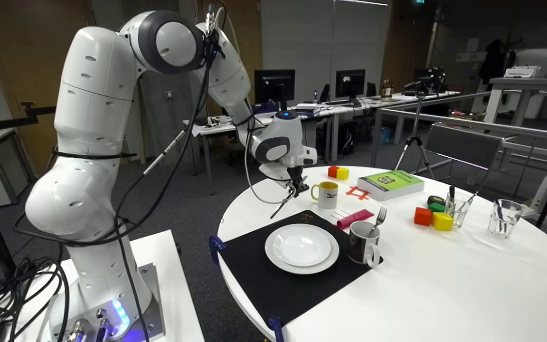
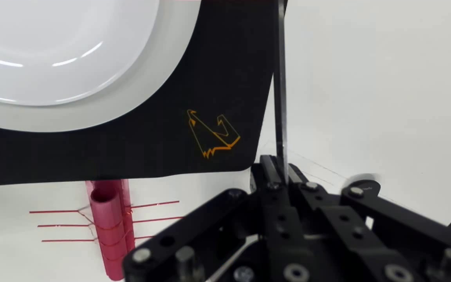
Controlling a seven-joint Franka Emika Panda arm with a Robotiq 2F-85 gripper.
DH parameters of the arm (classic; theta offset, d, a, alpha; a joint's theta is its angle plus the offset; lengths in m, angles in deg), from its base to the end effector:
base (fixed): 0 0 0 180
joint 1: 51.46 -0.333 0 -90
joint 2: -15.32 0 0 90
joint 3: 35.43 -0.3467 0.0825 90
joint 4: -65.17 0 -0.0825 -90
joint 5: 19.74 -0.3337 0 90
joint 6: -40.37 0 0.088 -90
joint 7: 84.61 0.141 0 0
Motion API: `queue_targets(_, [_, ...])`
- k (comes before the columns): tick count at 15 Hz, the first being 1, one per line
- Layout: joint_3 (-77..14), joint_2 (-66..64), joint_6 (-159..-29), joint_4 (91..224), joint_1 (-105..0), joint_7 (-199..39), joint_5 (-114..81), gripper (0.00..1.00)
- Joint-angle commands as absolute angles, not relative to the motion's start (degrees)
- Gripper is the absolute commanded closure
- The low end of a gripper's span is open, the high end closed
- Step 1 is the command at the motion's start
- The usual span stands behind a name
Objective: Remove the silver knife from the mug and put it on the left side of the black mat
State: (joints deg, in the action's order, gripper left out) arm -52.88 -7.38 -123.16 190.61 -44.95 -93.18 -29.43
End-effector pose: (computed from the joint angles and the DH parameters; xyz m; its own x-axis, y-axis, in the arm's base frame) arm 0.5708 0.0961 0.2773 0.9527 0.1160 0.2810 0.1669 -0.9721 -0.1646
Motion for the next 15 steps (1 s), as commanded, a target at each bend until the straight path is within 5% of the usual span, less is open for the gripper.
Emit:
queue_targets(1, [-52.2,-5.4,-121.0,192.2,-45.6,-92.1,-33.0,0.99])
queue_targets(15, [-51.4,-7.9,-118.8,190.8,-46.0,-92.4,-37.6,0.99])
